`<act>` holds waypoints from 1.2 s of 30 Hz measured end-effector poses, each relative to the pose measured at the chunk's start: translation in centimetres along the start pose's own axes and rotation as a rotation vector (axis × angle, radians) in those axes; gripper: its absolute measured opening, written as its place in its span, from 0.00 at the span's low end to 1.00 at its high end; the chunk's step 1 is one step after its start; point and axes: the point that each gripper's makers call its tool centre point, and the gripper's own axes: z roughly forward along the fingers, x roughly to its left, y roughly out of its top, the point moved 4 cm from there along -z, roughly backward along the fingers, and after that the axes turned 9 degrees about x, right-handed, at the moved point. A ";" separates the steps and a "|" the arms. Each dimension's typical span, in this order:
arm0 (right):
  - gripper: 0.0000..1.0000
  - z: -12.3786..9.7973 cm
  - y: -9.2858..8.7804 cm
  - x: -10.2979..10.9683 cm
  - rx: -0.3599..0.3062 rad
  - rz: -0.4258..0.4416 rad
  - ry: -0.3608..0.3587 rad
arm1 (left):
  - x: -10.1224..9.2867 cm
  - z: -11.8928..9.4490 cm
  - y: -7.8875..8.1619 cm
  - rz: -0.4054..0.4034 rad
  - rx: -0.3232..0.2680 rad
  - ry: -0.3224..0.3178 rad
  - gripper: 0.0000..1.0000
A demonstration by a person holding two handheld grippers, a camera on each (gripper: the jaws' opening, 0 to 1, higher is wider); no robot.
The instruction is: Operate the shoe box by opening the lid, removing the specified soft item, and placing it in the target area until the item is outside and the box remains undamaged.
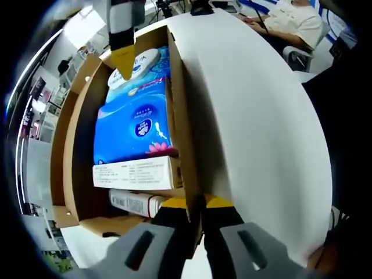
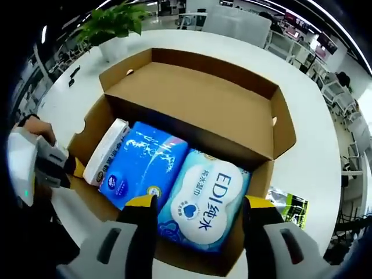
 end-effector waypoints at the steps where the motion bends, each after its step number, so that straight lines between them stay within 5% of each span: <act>1: 0.61 0.1 0.0 0.0 0.005 -0.001 -0.003 | 0.0 0.0 0.0 0.000 -0.001 0.000 0.05; 24: 0.62 3.5 -0.5 0.1 0.171 0.057 -0.100 | -0.3 -0.1 0.0 0.009 -0.003 0.005 0.05; 36: 0.62 4.2 -0.4 0.3 0.196 0.116 -0.074 | 0.1 -0.1 -0.2 0.009 -0.004 0.006 0.05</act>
